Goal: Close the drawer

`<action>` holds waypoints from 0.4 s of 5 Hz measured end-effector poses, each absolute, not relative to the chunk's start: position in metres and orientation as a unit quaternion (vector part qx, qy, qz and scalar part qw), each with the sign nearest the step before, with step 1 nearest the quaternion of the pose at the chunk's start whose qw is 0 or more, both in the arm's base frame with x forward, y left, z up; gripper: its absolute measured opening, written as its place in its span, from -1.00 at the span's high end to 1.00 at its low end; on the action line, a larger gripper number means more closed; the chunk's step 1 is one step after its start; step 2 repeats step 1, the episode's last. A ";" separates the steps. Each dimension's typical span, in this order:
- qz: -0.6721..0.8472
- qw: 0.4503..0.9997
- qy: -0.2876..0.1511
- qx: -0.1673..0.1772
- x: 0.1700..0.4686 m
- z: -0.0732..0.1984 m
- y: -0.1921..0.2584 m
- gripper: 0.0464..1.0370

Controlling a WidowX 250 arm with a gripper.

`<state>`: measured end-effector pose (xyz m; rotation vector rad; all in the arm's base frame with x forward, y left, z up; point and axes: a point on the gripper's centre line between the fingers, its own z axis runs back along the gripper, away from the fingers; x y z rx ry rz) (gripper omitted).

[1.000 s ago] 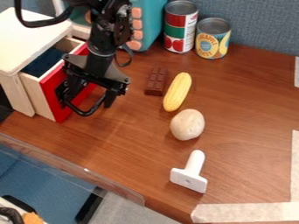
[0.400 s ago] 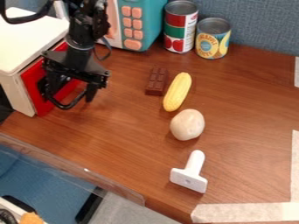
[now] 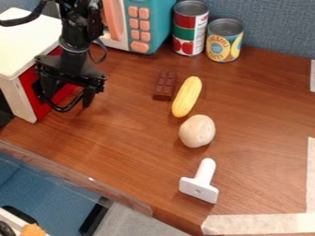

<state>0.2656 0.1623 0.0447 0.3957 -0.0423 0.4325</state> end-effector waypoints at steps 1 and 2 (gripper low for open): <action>0.197 0.961 -0.020 0.191 0.266 0.043 0.151 -0.93; 0.197 0.961 -0.020 0.191 0.266 0.043 0.151 -0.93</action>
